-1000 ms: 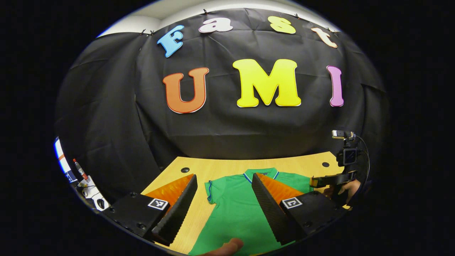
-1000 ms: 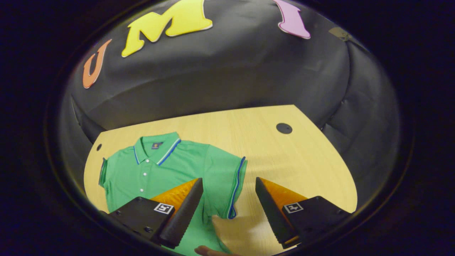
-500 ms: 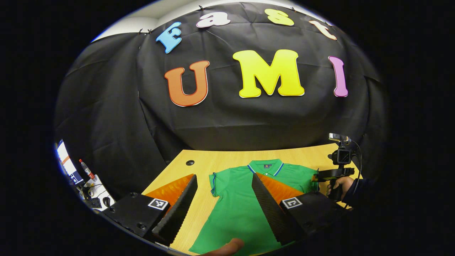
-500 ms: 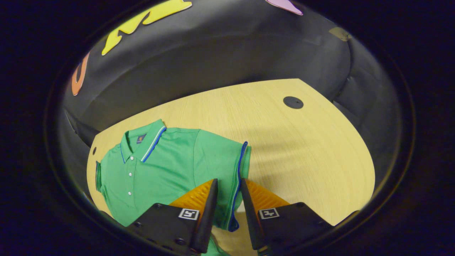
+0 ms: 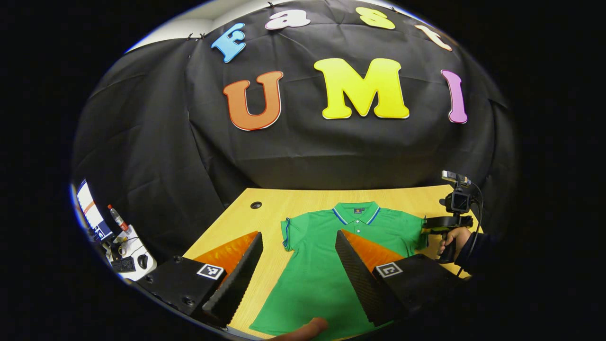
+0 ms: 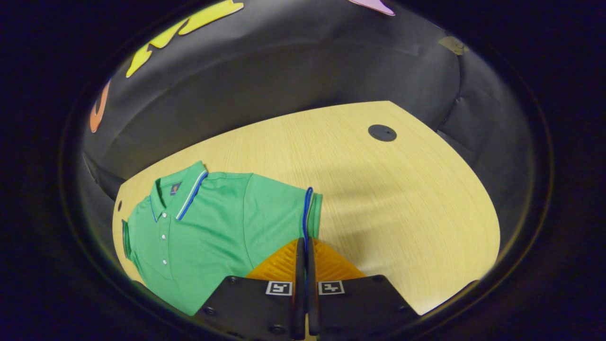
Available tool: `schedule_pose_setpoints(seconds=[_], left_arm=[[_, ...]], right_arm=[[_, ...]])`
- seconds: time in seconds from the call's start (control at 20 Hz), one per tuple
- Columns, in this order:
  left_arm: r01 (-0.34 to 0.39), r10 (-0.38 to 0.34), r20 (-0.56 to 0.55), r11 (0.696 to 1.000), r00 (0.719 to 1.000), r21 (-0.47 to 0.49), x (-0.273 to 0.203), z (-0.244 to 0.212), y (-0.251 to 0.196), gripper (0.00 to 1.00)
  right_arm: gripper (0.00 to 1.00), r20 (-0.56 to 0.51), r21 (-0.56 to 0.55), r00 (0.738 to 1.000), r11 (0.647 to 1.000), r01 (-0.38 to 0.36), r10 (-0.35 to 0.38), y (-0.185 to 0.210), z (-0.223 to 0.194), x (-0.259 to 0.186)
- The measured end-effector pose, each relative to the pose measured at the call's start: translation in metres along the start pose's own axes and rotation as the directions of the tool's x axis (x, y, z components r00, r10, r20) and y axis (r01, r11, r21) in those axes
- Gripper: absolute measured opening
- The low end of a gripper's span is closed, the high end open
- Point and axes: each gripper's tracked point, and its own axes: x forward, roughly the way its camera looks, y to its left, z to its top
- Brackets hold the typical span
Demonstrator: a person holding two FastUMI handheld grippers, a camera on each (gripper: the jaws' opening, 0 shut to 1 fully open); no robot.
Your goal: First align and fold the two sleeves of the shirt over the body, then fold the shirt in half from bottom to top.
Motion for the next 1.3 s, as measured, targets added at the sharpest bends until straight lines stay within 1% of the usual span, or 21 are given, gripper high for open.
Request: schedule_pose_setpoints(seconds=[0.05, 0.1, 0.2, 0.25, 0.35, 0.5, 0.55, 0.6, 0.9, 0.95, 1.0, 1.1, 1.3], left_arm=[[-0.001, 0.001, 0.005, 1.0, 1.0, 0.001, -0.001, 0.001, 0.0, 1.0], [0.0, 0.0, 0.008, 1.0, 1.0, 0.001, -0.002, 0.001, 0.001, 1.0], [-0.002, 0.002, 0.01, 1.0, 1.0, -0.003, -0.002, -0.001, 0.007, 1.0], [-0.003, 0.003, 0.011, 1.0, 1.0, -0.007, -0.005, -0.002, 0.009, 1.0], [-0.007, 0.007, 0.016, 1.0, 1.0, -0.015, -0.008, -0.003, 0.014, 1.0], [-0.02, 0.02, 0.019, 0.999, 1.0, -0.027, -0.015, -0.004, 0.029, 1.0], [-0.026, 0.026, 0.02, 0.999, 0.999, -0.032, -0.014, -0.004, 0.036, 1.0], [-0.033, 0.033, 0.019, 0.999, 0.999, -0.039, -0.014, -0.005, 0.042, 1.0], [-0.095, 0.094, -0.018, 0.994, 0.995, -0.063, -0.021, -0.022, 0.08, 1.0], [-0.104, 0.103, -0.02, 0.992, 0.994, -0.064, -0.023, -0.024, 0.086, 1.0], [-0.116, 0.115, -0.022, 0.991, 0.993, -0.066, -0.024, -0.026, 0.092, 1.0], [-0.133, 0.131, -0.028, 0.988, 0.991, -0.077, -0.026, -0.03, 0.103, 1.0], [-0.163, 0.159, -0.044, 0.983, 0.986, -0.082, -0.032, -0.037, 0.125, 1.0]], right_arm=[[0.02, 0.008, 0.003, 1.0, 1.0, -0.005, 0.005, 0.001, 0.003, -0.002], [0.09, 0.019, 0.003, 1.0, 1.0, -0.005, 0.004, 0.001, 0.006, -0.006], [0.09, 0.059, -0.004, 0.998, 1.0, -0.005, 0.005, 0.003, 0.018, -0.016], [0.05, 0.077, -0.015, 0.997, 1.0, -0.02, 0.021, 0.009, 0.024, -0.023], [0.05, 0.117, -0.066, 0.992, 0.997, -0.034, 0.042, 0.022, 0.035, -0.035], [0.05, 0.151, -0.147, 0.984, 0.987, -0.068, 0.091, 0.053, 0.043, -0.049], [0.08, 0.154, -0.167, 0.983, 0.983, -0.071, 0.098, 0.063, 0.043, -0.05], [0.05, 0.153, -0.183, 0.982, 0.979, -0.084, 0.113, 0.076, 0.04, -0.052], [0.05, 0.128, -0.28, 0.975, 0.949, -0.142, 0.184, 0.146, 0.016, -0.054], [0.08, 0.118, -0.296, 0.975, 0.944, -0.147, 0.189, 0.154, 0.011, -0.052], [0.05, 0.108, -0.302, 0.974, 0.94, -0.161, 0.202, 0.164, 0.005, -0.051], [0.05, 0.086, -0.307, 0.974, 0.936, -0.172, 0.207, 0.177, -0.006, -0.044], [0.05, 0.059, -0.274, 0.977, 0.944, -0.184, 0.207, 0.189, -0.018, -0.035]])
